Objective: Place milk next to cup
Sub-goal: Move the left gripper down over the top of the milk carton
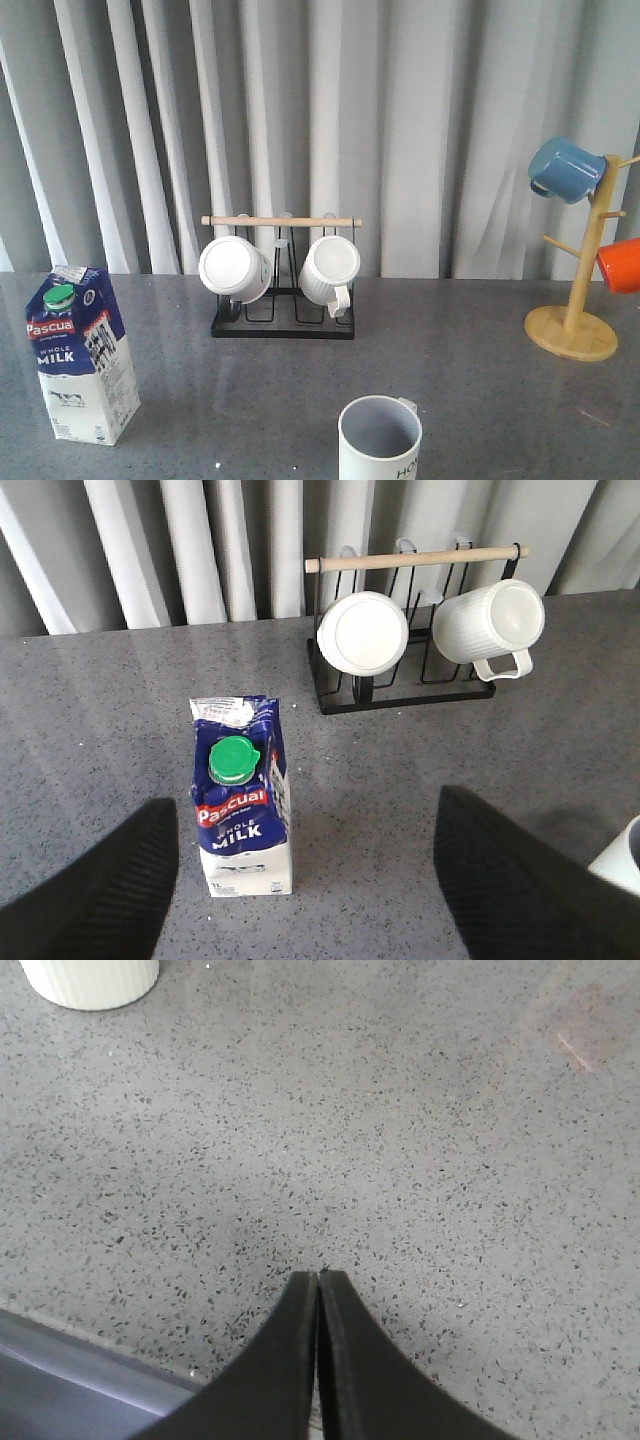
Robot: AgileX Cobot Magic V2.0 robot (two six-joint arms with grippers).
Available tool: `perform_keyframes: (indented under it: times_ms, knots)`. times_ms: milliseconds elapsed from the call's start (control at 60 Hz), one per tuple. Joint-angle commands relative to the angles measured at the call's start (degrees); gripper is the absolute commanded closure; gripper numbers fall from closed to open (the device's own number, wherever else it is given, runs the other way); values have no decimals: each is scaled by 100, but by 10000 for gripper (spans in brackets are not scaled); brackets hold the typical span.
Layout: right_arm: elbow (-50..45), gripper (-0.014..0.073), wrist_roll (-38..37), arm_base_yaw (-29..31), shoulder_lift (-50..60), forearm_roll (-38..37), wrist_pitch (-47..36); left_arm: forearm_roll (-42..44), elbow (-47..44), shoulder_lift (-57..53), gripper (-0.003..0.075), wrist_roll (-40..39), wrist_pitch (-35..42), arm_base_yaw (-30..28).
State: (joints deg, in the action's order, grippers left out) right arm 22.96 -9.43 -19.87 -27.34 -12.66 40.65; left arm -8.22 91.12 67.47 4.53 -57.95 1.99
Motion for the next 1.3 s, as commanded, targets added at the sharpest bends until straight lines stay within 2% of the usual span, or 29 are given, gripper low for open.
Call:
perform_keyframes:
  times_ms: [0, 233, 450, 851, 1034, 1284]
  knots:
    - [148, 602, 11, 7, 3, -145, -331, -242, 456, 86, 213, 44, 151, -7]
    - [148, 602, 11, 7, 3, -145, -331, -322, 1670, 746, 203, 12, -697, -7]
    - [148, 602, 11, 7, 2, -134, -294, -140, 2680, 1568, 169, -453, -1380, -7]
    - [148, 602, 11, 7, 2, -139, -97, -126, 2727, 2255, 169, -580, -1380, -7]
    - [148, 602, 11, 7, 2, -134, -96, 439, 2727, 2384, 169, -574, -1380, -7]
    - [148, 602, 11, 7, 2, -134, -96, 454, 2721, 2580, 169, -322, -1380, -7]
